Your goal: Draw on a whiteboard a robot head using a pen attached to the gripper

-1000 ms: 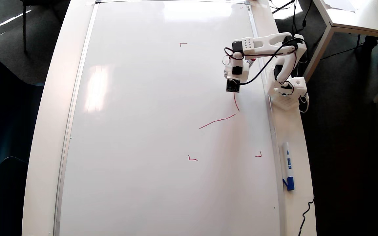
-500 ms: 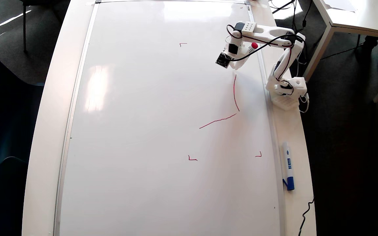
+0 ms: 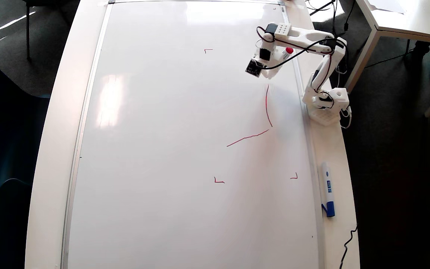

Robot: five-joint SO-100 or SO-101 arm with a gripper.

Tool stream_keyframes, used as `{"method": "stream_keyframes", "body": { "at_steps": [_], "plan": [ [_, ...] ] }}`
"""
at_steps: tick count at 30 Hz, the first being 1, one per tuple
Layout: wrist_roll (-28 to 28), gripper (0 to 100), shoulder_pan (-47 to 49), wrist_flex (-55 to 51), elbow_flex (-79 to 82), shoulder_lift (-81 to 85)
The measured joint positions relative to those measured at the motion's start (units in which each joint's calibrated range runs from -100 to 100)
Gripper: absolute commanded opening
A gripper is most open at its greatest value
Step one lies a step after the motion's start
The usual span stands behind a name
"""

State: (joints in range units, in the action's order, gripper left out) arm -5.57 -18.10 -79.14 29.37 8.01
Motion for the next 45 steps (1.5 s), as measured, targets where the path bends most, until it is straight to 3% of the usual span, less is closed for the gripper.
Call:
{"method": "stream_keyframes", "body": {
  "at_steps": [24, 45],
  "plan": [
    [0.0, 1, 2.71, 0.25, 4.48, -3.56],
    [0.0, 1, -5.81, 7.01, -6.03, -8.81]
  ]
}}
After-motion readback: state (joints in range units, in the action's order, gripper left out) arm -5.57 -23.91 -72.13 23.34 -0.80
